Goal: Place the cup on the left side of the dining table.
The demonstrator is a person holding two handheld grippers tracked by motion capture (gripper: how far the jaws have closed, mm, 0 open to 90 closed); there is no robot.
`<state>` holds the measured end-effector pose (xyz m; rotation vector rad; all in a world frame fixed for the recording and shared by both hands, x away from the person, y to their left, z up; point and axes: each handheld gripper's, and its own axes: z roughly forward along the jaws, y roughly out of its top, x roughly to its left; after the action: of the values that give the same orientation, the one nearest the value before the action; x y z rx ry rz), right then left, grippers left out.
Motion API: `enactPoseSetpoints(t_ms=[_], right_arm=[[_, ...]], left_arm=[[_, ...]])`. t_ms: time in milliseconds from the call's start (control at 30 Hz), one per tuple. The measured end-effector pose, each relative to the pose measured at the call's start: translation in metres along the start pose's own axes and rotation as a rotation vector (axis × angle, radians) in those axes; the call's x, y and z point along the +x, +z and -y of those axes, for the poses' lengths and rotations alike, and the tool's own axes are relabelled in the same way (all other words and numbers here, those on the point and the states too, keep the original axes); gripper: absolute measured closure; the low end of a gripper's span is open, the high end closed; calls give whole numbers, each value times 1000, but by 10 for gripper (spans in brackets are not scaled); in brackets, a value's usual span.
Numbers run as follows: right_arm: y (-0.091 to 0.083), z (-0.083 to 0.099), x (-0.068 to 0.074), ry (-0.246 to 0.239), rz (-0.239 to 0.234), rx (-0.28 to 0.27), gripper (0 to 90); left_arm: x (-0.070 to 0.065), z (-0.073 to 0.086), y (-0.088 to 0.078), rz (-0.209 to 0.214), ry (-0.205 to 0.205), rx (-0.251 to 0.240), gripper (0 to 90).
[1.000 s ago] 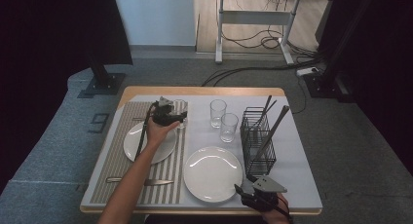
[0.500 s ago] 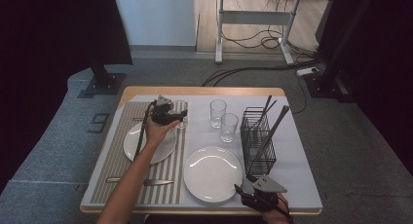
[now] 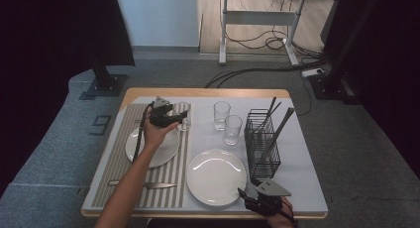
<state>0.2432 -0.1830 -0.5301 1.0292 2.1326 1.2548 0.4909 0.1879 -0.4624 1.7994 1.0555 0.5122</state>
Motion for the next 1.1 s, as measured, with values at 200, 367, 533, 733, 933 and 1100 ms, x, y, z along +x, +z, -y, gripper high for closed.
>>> enactPoseSetpoints(t_ms=[200,367,533,733,933,1100], right_arm=[[0,0,0,-1,0,-2,386],[0,0,1,-6,-3,-1,386],[1,-1,1,-9,-5,-2,386],[0,-1,2,-9,-7,-4,386],[1,-1,2,-12,-10,-1,386],[2,-1,2,-10,-11,-3,386]], left_arm=[[4,8,-5,3,-14,15,242],[5,12,-12,6,-16,15,241],[4,13,-18,10,-17,9,241],[2,17,-24,15,-17,11,241],[0,22,-30,21,-15,15,241],[-2,27,-37,26,-9,21,241]])
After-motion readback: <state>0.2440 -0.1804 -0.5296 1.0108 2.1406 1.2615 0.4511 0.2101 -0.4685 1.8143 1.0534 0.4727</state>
